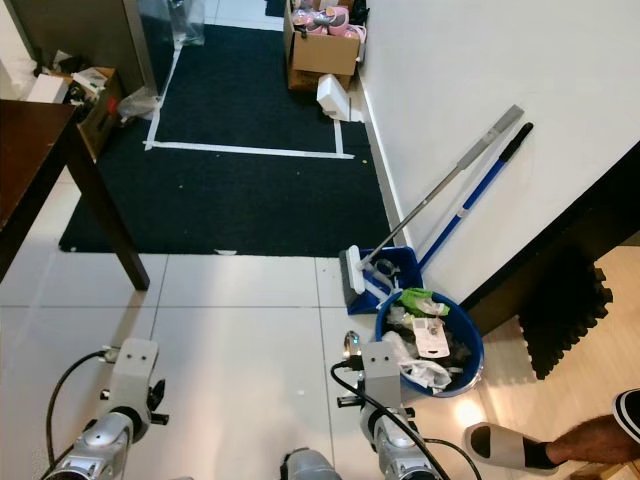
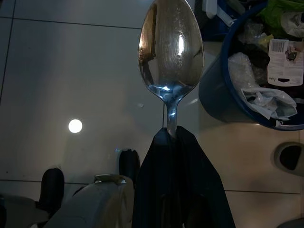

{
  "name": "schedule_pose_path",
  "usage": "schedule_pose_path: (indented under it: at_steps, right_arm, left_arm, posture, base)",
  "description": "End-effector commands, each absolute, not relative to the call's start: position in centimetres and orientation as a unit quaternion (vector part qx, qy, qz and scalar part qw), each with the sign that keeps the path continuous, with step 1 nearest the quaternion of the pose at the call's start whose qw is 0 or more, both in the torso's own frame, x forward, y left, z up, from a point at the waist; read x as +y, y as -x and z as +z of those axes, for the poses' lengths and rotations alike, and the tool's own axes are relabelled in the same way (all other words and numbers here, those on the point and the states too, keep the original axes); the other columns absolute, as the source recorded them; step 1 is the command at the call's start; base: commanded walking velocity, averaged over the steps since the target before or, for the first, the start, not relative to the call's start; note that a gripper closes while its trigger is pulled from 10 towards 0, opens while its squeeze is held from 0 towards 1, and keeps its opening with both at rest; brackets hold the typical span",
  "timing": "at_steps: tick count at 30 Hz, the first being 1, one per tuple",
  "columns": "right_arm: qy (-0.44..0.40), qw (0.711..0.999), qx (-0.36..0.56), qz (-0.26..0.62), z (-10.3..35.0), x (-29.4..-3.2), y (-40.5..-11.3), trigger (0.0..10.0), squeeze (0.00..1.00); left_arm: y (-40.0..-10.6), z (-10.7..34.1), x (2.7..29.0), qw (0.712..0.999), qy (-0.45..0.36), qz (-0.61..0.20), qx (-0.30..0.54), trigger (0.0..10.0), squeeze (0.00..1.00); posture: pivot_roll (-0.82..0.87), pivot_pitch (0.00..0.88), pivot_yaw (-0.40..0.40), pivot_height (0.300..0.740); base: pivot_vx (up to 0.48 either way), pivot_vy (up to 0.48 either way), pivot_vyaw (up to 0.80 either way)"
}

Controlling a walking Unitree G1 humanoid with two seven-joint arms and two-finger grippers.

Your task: Setting the table

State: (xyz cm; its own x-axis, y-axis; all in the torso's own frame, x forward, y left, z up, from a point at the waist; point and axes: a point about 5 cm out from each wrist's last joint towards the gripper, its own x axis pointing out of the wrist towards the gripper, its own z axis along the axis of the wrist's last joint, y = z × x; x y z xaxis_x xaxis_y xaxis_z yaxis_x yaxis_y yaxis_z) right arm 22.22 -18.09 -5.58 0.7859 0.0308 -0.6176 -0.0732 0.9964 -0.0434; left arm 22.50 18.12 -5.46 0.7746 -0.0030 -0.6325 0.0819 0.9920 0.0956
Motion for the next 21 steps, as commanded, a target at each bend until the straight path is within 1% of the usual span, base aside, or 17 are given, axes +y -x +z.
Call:
schedule_pose_path:
  at_steps: [1,21]
  right_arm:
    - [0.028,0.945,0.326,0.023,-5.66,-18.20,-22.04,10.0,0.00]
    - [0.030,0.944,0.328,0.022,-5.71,-18.21,-21.99,10.0,0.00]
  left_arm:
    - [-21.70,-5.98,18.10,0.936,-0.056,-0.020,0.347,10.0,0.00]
    - [-21.85,-5.91,18.18,0.936,-0.057,-0.020,0.348,10.0,0.00]
  posture:
    - [0.05,0.069,-0.028,0.740]
    - [0.04,0.077,-0.031,0.740]
  base:
    - [0.000,0.000,0.00]
    - [0.000,0.000,0.00]
